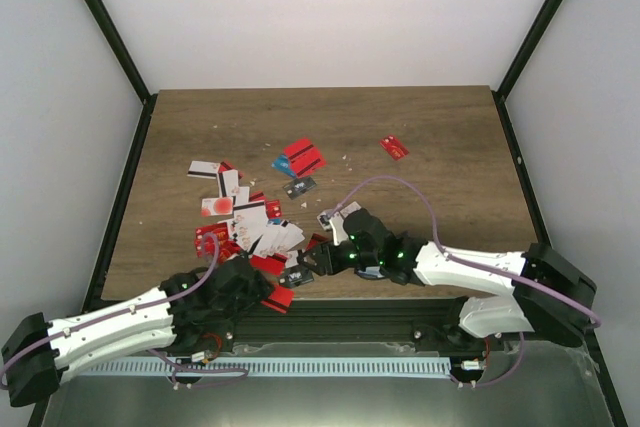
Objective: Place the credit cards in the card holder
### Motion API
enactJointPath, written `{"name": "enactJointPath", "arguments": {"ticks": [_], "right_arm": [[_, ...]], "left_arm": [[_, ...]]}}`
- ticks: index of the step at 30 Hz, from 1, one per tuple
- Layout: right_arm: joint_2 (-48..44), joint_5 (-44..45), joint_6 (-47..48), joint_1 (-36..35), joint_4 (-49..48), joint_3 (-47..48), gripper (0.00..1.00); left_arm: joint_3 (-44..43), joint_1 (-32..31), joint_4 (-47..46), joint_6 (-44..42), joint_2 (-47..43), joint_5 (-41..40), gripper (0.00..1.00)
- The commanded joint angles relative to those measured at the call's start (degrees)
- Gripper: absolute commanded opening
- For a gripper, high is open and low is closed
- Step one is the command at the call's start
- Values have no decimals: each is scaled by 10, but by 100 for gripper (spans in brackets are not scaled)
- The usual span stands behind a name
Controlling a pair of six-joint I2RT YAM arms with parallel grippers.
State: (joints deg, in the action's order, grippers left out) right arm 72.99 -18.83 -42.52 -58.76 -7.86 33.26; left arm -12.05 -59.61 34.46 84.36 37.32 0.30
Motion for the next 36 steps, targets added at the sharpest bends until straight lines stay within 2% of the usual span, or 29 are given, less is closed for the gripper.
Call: {"name": "enactJointPath", "arguments": {"ticks": [1,9,20,26,36], "right_arm": [[-16,12,-2,-4,-5,-4,51],[-25,18,-5,-4,1,-13,51],[-24,19,-5,-3,0,-14,51],[-26,20,-3,-3,5,-17,52],[-27,22,4,-3,13,-16,51]], "left_arm": [[29,0,-76,29,1,-8,77],[62,0,-155,35,35,-3,73],[69,0,-213,22,67,-6,51],[70,0,-239,13,98,-5,35],[45,-1,-245,-20,92,-25,13]]}}
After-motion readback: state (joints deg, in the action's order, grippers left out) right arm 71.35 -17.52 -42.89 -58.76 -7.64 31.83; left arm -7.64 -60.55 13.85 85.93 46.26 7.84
